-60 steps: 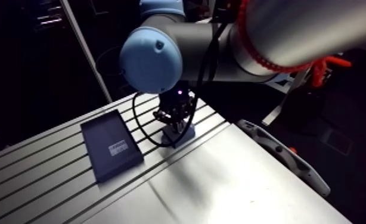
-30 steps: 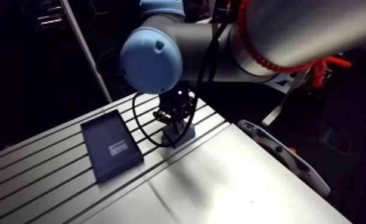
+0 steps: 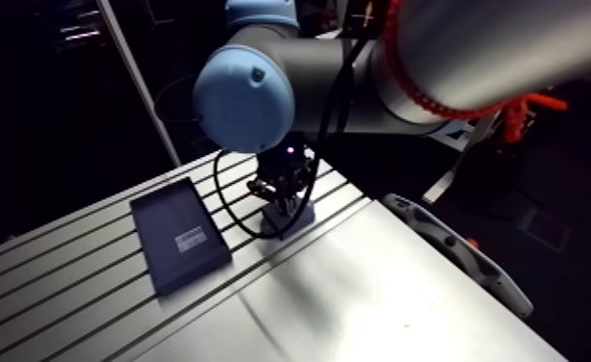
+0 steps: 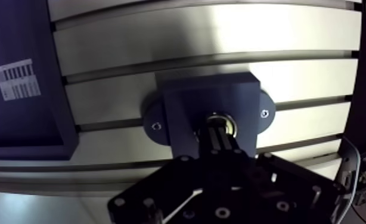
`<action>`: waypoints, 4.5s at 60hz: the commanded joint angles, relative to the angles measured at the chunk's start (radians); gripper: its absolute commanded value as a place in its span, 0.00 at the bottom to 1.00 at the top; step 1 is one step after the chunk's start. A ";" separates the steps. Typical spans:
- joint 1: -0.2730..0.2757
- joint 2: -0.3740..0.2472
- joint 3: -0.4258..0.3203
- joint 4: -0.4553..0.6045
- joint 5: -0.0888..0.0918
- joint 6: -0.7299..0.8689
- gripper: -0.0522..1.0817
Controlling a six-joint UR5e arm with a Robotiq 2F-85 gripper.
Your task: Pick up the bearing and press it into the housing until flush.
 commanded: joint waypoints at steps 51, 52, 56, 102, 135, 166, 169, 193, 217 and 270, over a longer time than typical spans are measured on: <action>0.001 0.002 0.006 -0.028 0.000 -0.009 0.83; 0.001 0.002 0.006 -0.028 0.000 -0.009 0.83; 0.001 0.002 0.006 -0.028 0.000 -0.009 0.83; 0.001 0.002 0.014 -0.028 0.000 -0.009 0.83; 0.001 0.002 0.017 -0.028 0.000 -0.011 0.83; 0.001 -0.016 0.011 -0.022 0.000 -0.012 0.83; 0.001 -0.025 0.008 -0.021 0.000 -0.012 0.83; 0.004 -0.076 -0.015 0.038 0.000 -0.014 0.81; 0.016 -0.117 -0.066 0.174 -0.002 -0.007 0.05; 0.376 -0.136 -0.494 0.627 0.007 0.335 0.05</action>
